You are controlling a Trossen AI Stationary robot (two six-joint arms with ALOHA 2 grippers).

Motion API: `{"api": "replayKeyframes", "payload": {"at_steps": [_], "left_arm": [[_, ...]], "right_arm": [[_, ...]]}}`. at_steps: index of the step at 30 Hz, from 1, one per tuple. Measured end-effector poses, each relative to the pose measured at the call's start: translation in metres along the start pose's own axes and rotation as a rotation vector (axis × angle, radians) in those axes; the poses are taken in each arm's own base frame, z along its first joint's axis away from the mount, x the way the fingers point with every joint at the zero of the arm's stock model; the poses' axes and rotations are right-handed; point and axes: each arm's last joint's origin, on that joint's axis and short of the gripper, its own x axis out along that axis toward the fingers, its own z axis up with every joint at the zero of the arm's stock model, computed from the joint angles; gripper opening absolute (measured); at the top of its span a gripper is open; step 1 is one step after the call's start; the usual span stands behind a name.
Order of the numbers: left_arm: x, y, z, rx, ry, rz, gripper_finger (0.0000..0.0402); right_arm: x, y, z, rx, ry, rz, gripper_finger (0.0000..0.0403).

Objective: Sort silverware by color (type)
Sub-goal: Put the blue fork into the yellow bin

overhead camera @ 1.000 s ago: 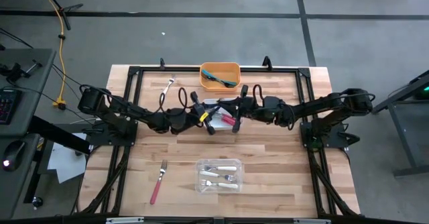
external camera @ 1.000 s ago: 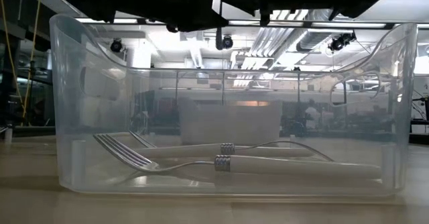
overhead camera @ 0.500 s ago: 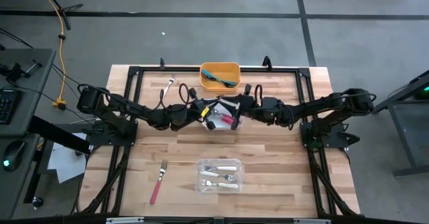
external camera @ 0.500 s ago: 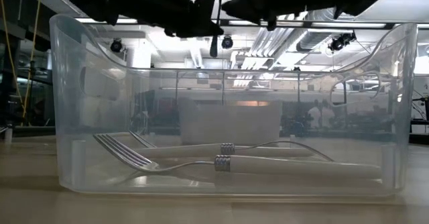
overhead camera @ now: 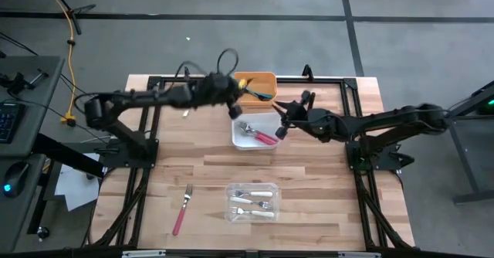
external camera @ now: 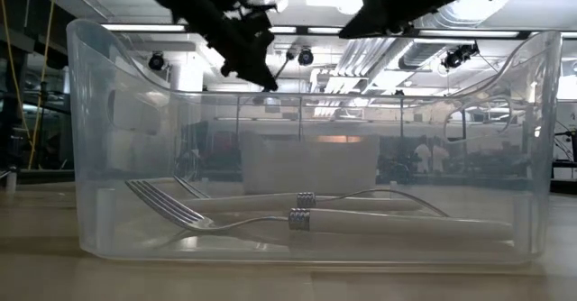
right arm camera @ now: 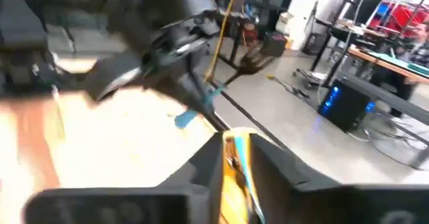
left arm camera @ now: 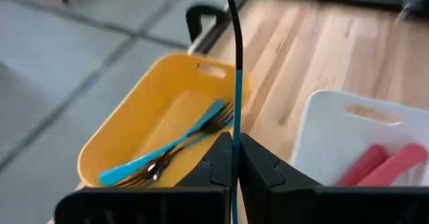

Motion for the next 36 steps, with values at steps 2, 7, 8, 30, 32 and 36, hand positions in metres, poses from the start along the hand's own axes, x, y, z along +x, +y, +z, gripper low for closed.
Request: {"api": "replayKeyframes", "payload": {"at_steps": [2, 7, 8, 30, 32, 36], "left_arm": [[0.008, 0.022, 0.009, -0.009, 0.088, -0.022, 0.0001], [0.038, 0.064, 0.026, -0.064, 0.202, -0.08, 0.0001], [0.047, 0.069, 0.026, -0.076, 0.217, -0.095, 0.0001], [0.115, 0.079, -0.009, -0.101, 0.392, -0.167, 0.0001], [0.115, 0.078, -0.009, -0.101, 0.397, -0.169, 0.0001], [0.115, 0.078, -0.009, -0.101, 0.398, -0.169, 0.0008]], "right_arm": [[-0.003, -0.003, -0.001, -0.018, 0.025, -0.014, 0.0027], [-0.006, -0.006, -0.006, -0.052, 0.089, -0.046, 0.0014], [-0.006, -0.006, -0.007, -0.052, 0.099, -0.048, 0.0014], [-0.007, -0.007, -0.011, -0.074, 0.132, -0.081, 0.0001], [-0.007, -0.007, -0.011, -0.074, 0.131, -0.081, 0.0001], [-0.007, -0.007, -0.011, -0.074, 0.131, -0.081, 0.0]]}}
